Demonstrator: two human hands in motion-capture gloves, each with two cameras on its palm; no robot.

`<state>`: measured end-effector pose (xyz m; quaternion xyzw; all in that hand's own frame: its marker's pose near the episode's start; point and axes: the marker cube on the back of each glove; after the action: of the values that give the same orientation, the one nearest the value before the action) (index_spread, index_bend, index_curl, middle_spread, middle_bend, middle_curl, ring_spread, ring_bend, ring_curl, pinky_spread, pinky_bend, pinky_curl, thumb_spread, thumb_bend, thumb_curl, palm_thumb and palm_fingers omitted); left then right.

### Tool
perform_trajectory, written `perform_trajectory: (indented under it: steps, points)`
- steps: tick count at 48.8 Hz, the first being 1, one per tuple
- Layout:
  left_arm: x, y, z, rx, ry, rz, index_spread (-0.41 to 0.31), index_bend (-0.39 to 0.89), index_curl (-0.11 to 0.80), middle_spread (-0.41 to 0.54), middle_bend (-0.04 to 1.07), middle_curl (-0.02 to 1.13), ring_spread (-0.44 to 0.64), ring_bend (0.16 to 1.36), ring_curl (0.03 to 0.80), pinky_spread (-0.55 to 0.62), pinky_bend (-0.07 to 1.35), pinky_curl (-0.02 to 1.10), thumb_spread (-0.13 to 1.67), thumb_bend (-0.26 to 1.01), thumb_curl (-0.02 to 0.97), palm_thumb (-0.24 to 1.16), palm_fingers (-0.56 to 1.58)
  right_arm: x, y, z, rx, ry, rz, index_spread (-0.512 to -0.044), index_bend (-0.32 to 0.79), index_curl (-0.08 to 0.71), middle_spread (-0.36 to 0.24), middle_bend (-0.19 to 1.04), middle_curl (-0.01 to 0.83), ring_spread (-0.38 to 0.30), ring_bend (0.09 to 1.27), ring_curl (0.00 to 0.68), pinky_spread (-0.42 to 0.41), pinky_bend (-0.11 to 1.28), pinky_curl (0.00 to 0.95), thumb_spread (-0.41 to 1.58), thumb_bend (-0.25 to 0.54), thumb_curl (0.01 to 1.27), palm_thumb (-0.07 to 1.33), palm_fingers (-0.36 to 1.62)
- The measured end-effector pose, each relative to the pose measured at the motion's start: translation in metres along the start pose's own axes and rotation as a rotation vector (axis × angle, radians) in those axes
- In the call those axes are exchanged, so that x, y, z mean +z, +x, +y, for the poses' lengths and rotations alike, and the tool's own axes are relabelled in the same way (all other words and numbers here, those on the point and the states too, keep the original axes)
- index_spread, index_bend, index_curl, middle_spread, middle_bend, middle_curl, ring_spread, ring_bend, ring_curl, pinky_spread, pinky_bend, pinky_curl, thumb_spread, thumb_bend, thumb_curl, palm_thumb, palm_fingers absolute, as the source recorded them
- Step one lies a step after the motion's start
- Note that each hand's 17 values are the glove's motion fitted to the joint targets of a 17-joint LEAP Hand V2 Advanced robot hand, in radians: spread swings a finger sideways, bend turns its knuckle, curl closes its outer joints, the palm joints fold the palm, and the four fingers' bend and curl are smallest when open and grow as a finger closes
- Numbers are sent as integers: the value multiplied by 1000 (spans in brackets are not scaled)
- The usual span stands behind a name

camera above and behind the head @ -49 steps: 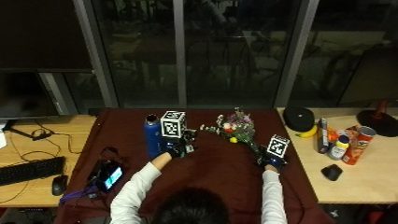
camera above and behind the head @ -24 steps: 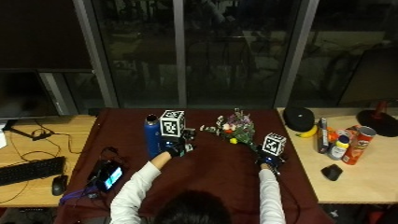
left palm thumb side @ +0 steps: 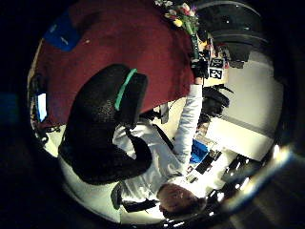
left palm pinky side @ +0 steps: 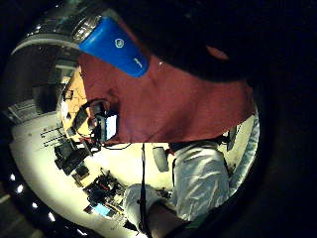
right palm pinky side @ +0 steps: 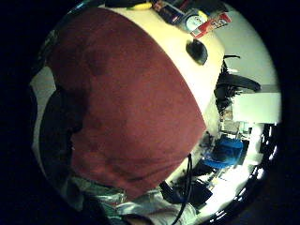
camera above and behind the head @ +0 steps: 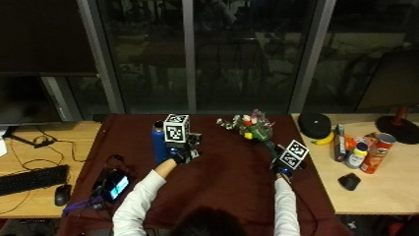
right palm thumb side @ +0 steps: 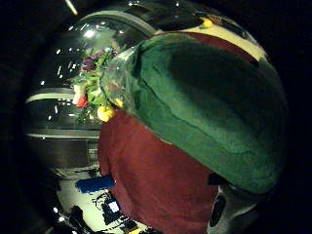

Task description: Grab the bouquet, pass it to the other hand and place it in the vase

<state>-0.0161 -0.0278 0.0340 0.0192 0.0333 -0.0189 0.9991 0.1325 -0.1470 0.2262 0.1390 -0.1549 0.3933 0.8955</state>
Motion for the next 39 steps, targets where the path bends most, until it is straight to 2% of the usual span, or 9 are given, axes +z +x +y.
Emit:
perform_trajectory:
  steps: [4, 10, 14, 18, 21, 26, 34, 39]
  points:
    - [-5, -5, 0, -18, 7, -3, 118, 140, 265, 263, 199, 343, 392, 581, 273, 363, 465, 339, 1179, -18, 281, 240, 240, -1, -5, 10, -23, -130, -75, -226, 425, 447, -180, 781, 639, -194, 901, 558, -254, 604, 446, 1057, -28, 348, 863, 1501]
    - [-20, -7, 0, -24, 37, 33, 109, 144, 269, 257, 196, 347, 388, 573, 272, 363, 448, 336, 1179, -18, 282, 240, 257, -11, -37, -19, -146, 46, -394, -223, 490, 496, -175, 829, 658, -192, 936, 568, -261, 637, 462, 1040, -4, 360, 907, 1464]
    - [-33, -6, -4, -11, 28, 96, 102, 143, 272, 255, 191, 348, 387, 574, 272, 363, 440, 335, 1179, -18, 282, 240, 262, -33, -53, -21, -168, 69, -526, -218, 456, 506, -171, 845, 664, -191, 973, 576, -262, 669, 473, 945, 9, 420, 978, 1421]
    - [-48, -9, -17, -2, 44, 187, 102, 143, 273, 250, 189, 348, 387, 571, 272, 364, 435, 335, 1179, -18, 282, 240, 265, -62, -66, -13, -188, 86, -618, -218, 440, 518, -168, 855, 667, -189, 988, 577, -262, 688, 480, 826, -12, 467, 993, 1402]
    - [-63, -12, -27, 0, 71, 293, 96, 143, 276, 247, 192, 349, 386, 567, 271, 364, 430, 334, 1179, -18, 282, 240, 270, -88, -79, -6, -217, 107, -698, -219, 437, 526, -166, 860, 668, -188, 996, 577, -262, 693, 483, 771, -15, 495, 1006, 1399]
    - [-86, -7, -31, 57, 102, 481, 93, 157, 284, 238, 194, 352, 380, 555, 269, 370, 404, 329, 1176, -14, 286, 254, 288, -121, -97, 7, -264, 134, -816, -221, 438, 538, -164, 865, 668, -186, 1004, 575, -262, 698, 485, 708, -19, 534, 1014, 1395]
    - [-122, 23, -30, 175, 307, 862, 100, 146, 286, 232, 192, 355, 376, 552, 271, 375, 386, 327, 1135, -11, 300, 293, 289, -156, -134, 36, -356, 70, -1082, -213, 433, 557, -161, 872, 668, -184, 1012, 571, -261, 703, 486, 642, -23, 582, 1017, 1391]
    - [-133, 39, -35, 225, 346, 1072, 102, 140, 285, 222, 193, 355, 366, 549, 271, 366, 376, 327, 1102, -11, 316, 334, 297, -174, -153, 60, -421, 55, -1215, -211, 429, 567, -160, 875, 667, -183, 1012, 566, -261, 706, 486, 620, -24, 606, 1016, 1389]
